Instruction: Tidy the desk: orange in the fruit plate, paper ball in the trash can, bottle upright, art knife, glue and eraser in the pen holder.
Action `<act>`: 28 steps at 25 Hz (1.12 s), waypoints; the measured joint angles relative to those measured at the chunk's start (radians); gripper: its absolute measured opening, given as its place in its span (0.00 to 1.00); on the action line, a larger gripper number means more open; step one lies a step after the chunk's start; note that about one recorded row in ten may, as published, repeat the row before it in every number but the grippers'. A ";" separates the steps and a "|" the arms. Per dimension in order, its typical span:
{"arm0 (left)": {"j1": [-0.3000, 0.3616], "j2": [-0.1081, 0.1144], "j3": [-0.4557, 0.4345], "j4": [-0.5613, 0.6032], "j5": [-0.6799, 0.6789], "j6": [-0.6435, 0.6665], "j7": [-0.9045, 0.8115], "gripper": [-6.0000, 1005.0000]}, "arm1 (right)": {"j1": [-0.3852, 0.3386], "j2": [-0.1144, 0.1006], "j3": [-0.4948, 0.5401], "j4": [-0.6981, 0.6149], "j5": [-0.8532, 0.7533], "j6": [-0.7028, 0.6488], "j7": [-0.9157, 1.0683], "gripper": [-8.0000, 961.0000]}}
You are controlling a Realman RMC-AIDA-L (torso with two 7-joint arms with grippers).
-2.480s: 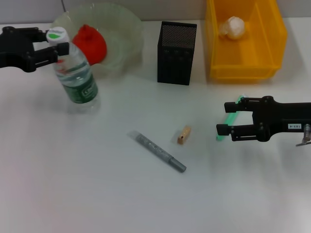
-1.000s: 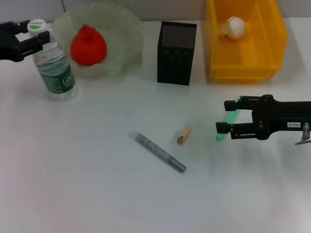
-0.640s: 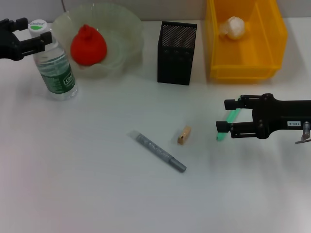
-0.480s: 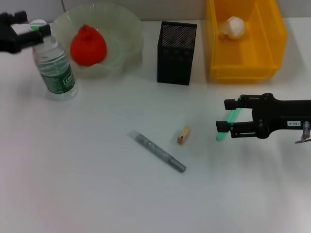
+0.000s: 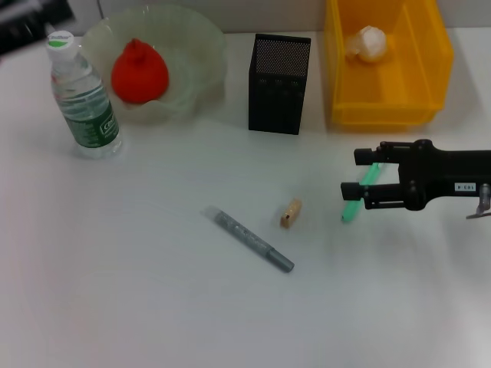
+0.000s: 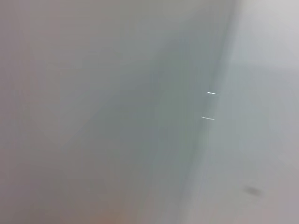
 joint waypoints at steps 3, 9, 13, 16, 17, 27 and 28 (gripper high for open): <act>0.005 -0.011 0.115 -0.012 0.007 0.063 0.007 0.81 | 0.010 -0.003 -0.001 -0.005 0.011 -0.003 0.027 0.80; 0.013 -0.070 0.279 -0.141 0.095 0.003 0.203 0.81 | 0.089 -0.041 -0.048 -0.093 -0.036 -0.055 0.272 0.80; 0.018 -0.104 0.279 -0.154 0.155 -0.057 0.262 0.81 | 0.142 -0.057 -0.053 -0.153 -0.102 -0.088 0.402 0.80; 0.022 -0.130 0.279 -0.162 0.200 -0.113 0.306 0.81 | 0.224 -0.077 -0.054 -0.174 -0.226 -0.103 0.523 0.80; 0.022 -0.136 0.279 -0.164 0.212 -0.128 0.313 0.81 | 0.224 -0.077 -0.054 -0.174 -0.226 -0.103 0.523 0.80; 0.006 -0.151 0.282 -0.185 0.246 -0.192 0.325 0.81 | 0.373 -0.087 -0.161 -0.196 -0.463 -0.108 0.861 0.80; 0.005 -0.151 0.282 -0.185 0.246 -0.193 0.325 0.81 | 0.385 -0.087 -0.181 -0.195 -0.487 -0.108 0.902 0.80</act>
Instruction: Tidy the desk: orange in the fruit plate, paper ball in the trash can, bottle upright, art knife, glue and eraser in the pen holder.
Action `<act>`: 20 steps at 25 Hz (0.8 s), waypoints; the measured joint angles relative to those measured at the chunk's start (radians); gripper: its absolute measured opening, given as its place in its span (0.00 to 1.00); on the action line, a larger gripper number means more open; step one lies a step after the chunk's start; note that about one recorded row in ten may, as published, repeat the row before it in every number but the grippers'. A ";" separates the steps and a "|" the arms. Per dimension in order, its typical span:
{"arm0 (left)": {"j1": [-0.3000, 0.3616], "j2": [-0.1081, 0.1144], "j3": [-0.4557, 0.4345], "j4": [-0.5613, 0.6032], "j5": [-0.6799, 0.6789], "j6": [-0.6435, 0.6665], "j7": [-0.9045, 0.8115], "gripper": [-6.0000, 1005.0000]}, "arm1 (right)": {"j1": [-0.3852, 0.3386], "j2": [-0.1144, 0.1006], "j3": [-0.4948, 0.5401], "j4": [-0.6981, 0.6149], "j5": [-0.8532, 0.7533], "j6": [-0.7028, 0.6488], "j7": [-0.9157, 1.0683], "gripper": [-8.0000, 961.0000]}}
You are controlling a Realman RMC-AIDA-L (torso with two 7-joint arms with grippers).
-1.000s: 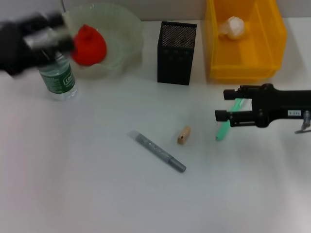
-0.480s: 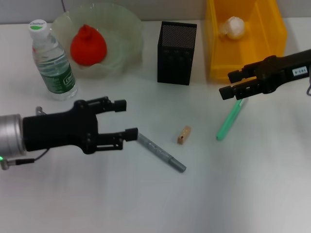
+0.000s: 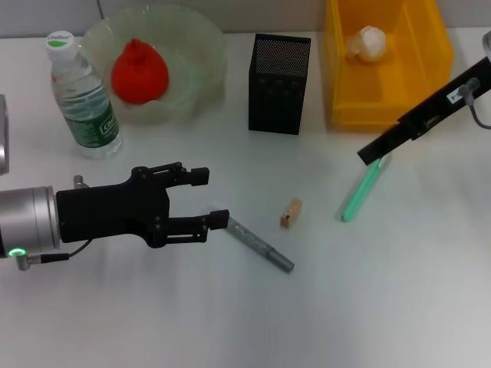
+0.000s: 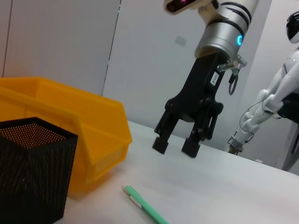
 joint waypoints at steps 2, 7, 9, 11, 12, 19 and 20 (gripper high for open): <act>-0.003 0.000 0.000 -0.001 0.000 -0.003 0.000 0.81 | 0.027 0.003 -0.044 0.004 -0.052 0.000 0.099 0.80; -0.005 0.000 0.000 -0.002 0.001 -0.020 0.001 0.81 | 0.069 0.010 -0.132 0.033 -0.106 0.026 0.267 0.80; -0.005 0.000 0.000 -0.002 0.001 -0.022 0.001 0.81 | 0.089 0.013 -0.152 0.069 -0.128 0.050 0.316 0.80; -0.006 0.000 0.000 -0.002 0.001 -0.023 0.001 0.81 | 0.122 0.030 -0.177 0.129 -0.175 0.104 0.370 0.80; -0.006 0.000 0.000 -0.002 0.001 -0.023 0.001 0.81 | 0.122 0.030 -0.177 0.129 -0.175 0.104 0.370 0.80; -0.007 -0.002 0.000 -0.002 -0.003 -0.023 0.001 0.81 | 0.145 0.087 -0.183 0.151 -0.244 0.199 0.445 0.80; -0.007 -0.002 0.000 -0.002 -0.003 -0.023 0.001 0.81 | 0.148 0.094 -0.183 0.154 -0.264 0.212 0.456 0.80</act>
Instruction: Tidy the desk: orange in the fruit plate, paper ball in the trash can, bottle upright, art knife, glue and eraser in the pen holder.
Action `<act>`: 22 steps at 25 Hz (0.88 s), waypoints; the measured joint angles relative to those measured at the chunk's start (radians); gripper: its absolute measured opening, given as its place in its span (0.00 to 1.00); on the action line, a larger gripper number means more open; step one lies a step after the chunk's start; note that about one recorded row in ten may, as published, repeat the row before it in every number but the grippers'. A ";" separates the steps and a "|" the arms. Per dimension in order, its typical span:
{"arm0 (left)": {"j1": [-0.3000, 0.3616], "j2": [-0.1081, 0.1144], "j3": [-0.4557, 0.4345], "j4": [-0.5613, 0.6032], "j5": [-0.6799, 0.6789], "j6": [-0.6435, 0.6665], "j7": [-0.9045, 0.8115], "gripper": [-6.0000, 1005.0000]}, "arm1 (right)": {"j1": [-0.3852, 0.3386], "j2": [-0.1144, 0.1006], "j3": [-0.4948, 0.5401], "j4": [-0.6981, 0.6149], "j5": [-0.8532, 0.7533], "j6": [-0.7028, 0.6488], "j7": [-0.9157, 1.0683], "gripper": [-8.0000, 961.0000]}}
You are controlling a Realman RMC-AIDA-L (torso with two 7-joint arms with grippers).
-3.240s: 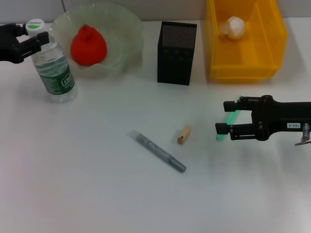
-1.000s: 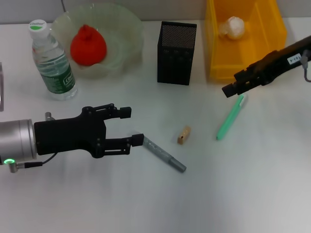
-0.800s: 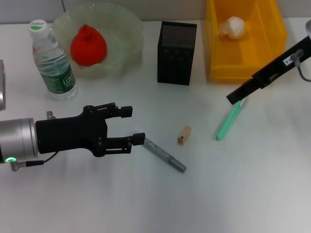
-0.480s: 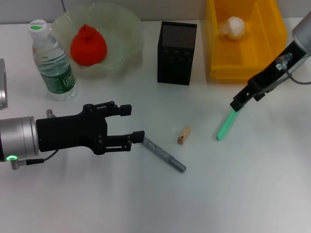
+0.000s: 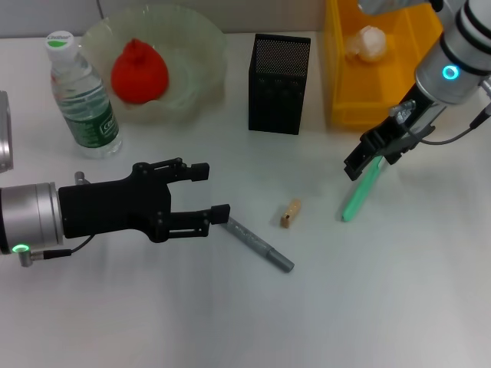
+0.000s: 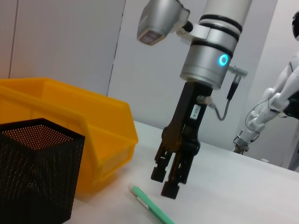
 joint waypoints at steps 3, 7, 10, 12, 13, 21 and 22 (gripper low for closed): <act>0.001 -0.003 -0.003 0.000 -0.004 0.000 0.000 0.81 | 0.017 0.018 -0.001 0.019 -0.070 0.026 0.029 0.80; 0.006 -0.004 -0.007 -0.001 -0.005 0.000 0.000 0.81 | 0.030 0.033 -0.002 0.037 -0.105 0.033 0.040 0.80; 0.008 -0.004 -0.008 -0.001 -0.005 0.000 0.000 0.81 | 0.027 0.039 -0.002 0.038 -0.106 0.039 0.045 0.80; 0.008 -0.004 -0.008 -0.002 -0.005 0.000 0.000 0.81 | 0.022 0.042 -0.001 0.041 -0.106 0.050 0.055 0.80; 0.009 -0.004 -0.008 -0.002 -0.005 0.000 0.000 0.81 | 0.020 0.043 0.001 0.042 -0.106 0.053 0.057 0.80; 0.009 -0.006 -0.008 -0.006 -0.007 0.000 0.012 0.81 | 0.009 0.044 0.009 0.063 -0.103 0.097 0.068 0.80; 0.009 -0.006 -0.008 -0.009 -0.007 0.000 0.012 0.81 | 0.009 0.044 0.009 0.063 -0.103 0.097 0.068 0.80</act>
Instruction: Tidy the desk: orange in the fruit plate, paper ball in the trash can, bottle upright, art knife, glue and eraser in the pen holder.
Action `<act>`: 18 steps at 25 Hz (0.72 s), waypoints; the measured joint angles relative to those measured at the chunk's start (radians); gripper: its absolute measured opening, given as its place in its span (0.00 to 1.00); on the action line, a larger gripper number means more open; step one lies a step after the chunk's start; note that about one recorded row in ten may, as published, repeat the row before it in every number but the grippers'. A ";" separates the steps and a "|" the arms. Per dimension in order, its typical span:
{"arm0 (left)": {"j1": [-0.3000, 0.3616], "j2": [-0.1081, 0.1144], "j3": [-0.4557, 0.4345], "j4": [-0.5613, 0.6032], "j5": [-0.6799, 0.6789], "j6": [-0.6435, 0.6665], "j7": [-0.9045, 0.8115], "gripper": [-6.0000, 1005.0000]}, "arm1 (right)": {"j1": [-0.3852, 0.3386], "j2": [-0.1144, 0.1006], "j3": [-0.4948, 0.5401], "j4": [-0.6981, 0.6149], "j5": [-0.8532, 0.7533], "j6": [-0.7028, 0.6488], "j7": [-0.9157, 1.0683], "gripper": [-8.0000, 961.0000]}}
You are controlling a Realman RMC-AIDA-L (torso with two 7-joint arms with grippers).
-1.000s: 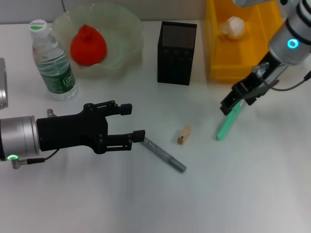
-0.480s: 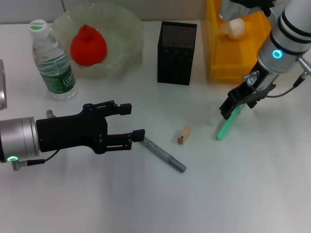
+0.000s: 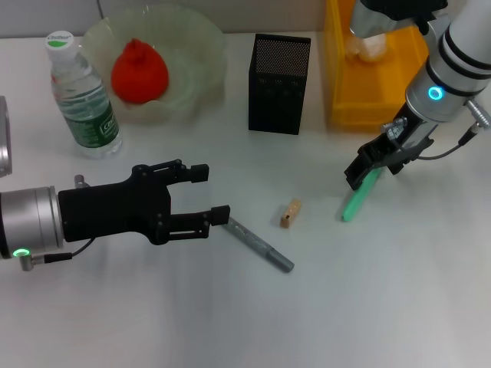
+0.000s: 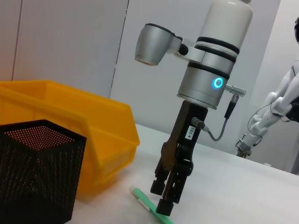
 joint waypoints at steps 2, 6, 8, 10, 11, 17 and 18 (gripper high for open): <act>0.000 0.000 -0.001 -0.004 0.000 0.000 0.001 0.81 | -0.001 0.000 0.000 0.007 0.000 0.015 0.005 0.80; 0.000 0.000 -0.001 -0.007 -0.001 0.000 0.006 0.81 | -0.001 0.000 0.003 0.022 0.002 0.042 0.012 0.80; 0.000 0.000 -0.001 -0.007 -0.001 0.000 0.007 0.81 | -0.001 0.001 0.003 0.027 0.003 0.051 0.012 0.80; 0.000 0.000 -0.001 -0.008 -0.004 0.001 0.010 0.81 | -0.001 0.001 0.003 0.031 0.003 0.055 0.013 0.80; 0.000 0.000 -0.001 -0.008 -0.004 0.001 0.010 0.81 | -0.001 0.001 0.003 0.033 0.003 0.057 0.013 0.80; 0.000 0.002 -0.001 -0.008 -0.013 0.002 0.012 0.81 | 0.001 0.002 0.003 0.043 0.003 0.066 0.013 0.80; 0.000 0.002 -0.001 -0.008 -0.013 0.001 0.012 0.81 | 0.001 0.002 0.003 0.045 0.003 0.068 0.013 0.80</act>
